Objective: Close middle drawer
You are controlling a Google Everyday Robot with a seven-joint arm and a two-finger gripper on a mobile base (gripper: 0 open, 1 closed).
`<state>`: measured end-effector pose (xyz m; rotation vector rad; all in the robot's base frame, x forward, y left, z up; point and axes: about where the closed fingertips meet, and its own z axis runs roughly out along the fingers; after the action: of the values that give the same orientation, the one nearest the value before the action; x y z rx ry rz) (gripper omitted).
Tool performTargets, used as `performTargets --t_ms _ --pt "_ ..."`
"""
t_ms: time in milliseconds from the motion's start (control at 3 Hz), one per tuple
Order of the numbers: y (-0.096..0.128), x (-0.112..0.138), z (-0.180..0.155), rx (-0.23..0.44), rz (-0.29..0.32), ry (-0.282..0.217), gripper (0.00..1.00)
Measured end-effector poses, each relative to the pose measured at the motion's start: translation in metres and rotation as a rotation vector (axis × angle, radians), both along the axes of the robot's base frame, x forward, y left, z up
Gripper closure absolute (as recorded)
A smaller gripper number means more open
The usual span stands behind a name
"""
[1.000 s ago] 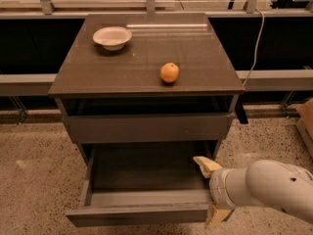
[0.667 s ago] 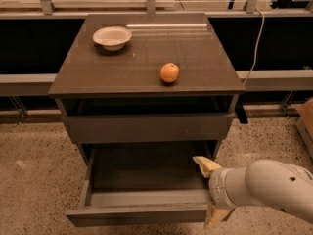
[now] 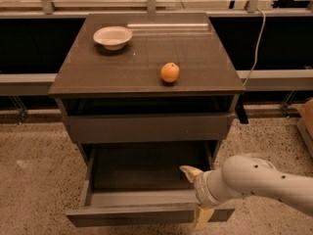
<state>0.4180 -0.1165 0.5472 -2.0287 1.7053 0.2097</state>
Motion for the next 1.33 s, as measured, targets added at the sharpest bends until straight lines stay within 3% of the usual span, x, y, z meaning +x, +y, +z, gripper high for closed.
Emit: performTargets --t_ms 333,667,1333 --pt "0.016 0.002 -0.041 0.001 0.001 0.072 0.00" --pt "0.028 0.004 -0.067 -0.003 -0.006 0.111 0.00" --pt "0.044 0.004 -0.098 0.020 -0.018 0.145 0.00"
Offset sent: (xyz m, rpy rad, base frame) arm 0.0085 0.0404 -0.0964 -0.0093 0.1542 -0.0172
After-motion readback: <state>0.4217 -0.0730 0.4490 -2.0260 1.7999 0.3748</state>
